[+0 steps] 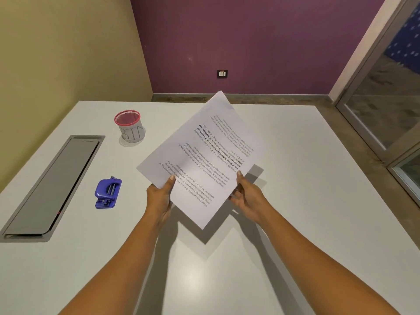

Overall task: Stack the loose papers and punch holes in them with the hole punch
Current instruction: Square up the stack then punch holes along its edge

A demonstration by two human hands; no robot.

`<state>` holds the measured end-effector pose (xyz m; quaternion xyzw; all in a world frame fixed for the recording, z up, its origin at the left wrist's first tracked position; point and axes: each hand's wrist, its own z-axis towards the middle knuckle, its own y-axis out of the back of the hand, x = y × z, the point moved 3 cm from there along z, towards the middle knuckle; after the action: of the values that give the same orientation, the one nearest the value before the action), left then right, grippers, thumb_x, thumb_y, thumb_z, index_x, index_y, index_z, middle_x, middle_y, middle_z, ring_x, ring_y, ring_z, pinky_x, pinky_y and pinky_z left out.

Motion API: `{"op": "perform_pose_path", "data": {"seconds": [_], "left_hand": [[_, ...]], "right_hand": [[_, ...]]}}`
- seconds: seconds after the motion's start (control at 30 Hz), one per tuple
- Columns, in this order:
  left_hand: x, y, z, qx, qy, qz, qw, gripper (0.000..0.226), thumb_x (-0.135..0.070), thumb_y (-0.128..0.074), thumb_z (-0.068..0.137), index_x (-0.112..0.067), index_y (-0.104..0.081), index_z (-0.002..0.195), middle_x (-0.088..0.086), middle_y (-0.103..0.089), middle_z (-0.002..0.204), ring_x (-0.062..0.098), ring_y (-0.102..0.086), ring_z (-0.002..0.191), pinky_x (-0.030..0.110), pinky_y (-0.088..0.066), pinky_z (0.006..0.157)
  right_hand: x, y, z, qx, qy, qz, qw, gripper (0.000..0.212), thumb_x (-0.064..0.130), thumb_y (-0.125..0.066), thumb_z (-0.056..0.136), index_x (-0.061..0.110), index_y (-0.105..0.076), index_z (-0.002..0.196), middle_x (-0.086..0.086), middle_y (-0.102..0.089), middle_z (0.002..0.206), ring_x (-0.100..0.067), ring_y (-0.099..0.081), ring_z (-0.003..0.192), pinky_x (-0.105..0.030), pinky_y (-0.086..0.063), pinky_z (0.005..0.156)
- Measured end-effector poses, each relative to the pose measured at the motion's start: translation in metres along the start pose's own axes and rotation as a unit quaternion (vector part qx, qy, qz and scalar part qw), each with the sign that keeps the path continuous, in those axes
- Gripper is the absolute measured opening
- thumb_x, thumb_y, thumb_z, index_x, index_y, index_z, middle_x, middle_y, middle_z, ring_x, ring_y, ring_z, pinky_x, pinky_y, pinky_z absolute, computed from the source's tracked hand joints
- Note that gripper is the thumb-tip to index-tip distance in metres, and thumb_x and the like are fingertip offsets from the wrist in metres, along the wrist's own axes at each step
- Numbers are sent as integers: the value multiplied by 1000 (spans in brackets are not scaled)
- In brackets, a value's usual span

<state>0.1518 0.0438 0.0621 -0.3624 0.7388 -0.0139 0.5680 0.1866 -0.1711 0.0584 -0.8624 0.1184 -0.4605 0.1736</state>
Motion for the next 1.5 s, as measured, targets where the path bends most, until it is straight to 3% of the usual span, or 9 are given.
{"op": "perform_pose_path", "data": {"seconds": [0.1,0.3,0.43,0.5,0.6,0.8,1.1,1.3,1.5], "left_hand": [[6,-1,-3,19,11,-15,1000,23,0,-56,87,-11,-59,107,1,-68,100,15,-67,89,31,-59,75],[-16,8,11,42,-15,9,999,25,5,-57,84,-10,-62,104,-5,-76,78,9,-71,72,24,-59,63],[-33,16,22,100,-19,130,986,29,0,-59,84,-25,-64,98,-10,-75,74,2,-66,60,15,-54,57],[-35,14,23,151,-14,201,968,29,-2,-61,83,-26,-63,100,-12,-75,78,2,-68,67,15,-53,59],[-33,2,22,196,-28,263,944,28,-5,-65,80,-27,-65,97,-13,-75,88,2,-70,75,15,-53,61],[-30,-11,20,171,-78,252,949,20,-7,-65,81,-24,-67,92,-19,-74,81,0,-69,75,11,-52,61],[-26,-8,16,163,-93,265,946,23,-11,-67,81,-29,-66,94,-19,-71,91,-1,-68,82,14,-51,67],[-27,-15,14,171,-99,259,945,19,-12,-65,82,-27,-66,93,-23,-73,85,-3,-68,80,11,-52,66],[-35,-20,14,176,-106,259,944,18,-12,-67,81,-28,-68,90,-20,-74,84,-1,-69,77,12,-53,64]], "right_hand": [[7,-8,0,-19,56,2,998,29,8,-44,96,3,-50,124,-10,-60,124,-26,-57,113,-41,-44,100],[27,5,-3,-78,142,-104,981,13,3,-46,95,10,-57,98,-5,-65,97,-19,-60,87,-24,-52,80],[45,15,-6,-78,198,-153,965,25,5,-47,94,2,-54,118,-23,-59,124,-43,-57,106,-48,-47,95],[51,15,-8,-60,220,-162,960,26,7,-49,93,3,-55,118,-21,-60,123,-35,-60,105,-47,-47,97],[52,10,-12,-25,234,-174,956,22,7,-50,93,7,-58,113,-12,-64,113,-17,-64,93,-29,-53,87],[45,3,-12,13,240,-183,953,20,7,-48,94,15,-60,108,1,-66,106,1,-67,86,-13,-53,73],[36,3,-13,33,231,-197,952,21,8,-52,92,19,-60,108,10,-66,102,7,-66,82,-7,-50,67],[36,3,-12,23,229,-191,954,19,8,-50,93,16,-60,108,4,-66,101,8,-67,79,-6,-49,64],[41,1,-13,25,237,-195,951,19,10,-51,93,21,-61,105,12,-68,99,7,-67,82,-6,-50,66]]}}
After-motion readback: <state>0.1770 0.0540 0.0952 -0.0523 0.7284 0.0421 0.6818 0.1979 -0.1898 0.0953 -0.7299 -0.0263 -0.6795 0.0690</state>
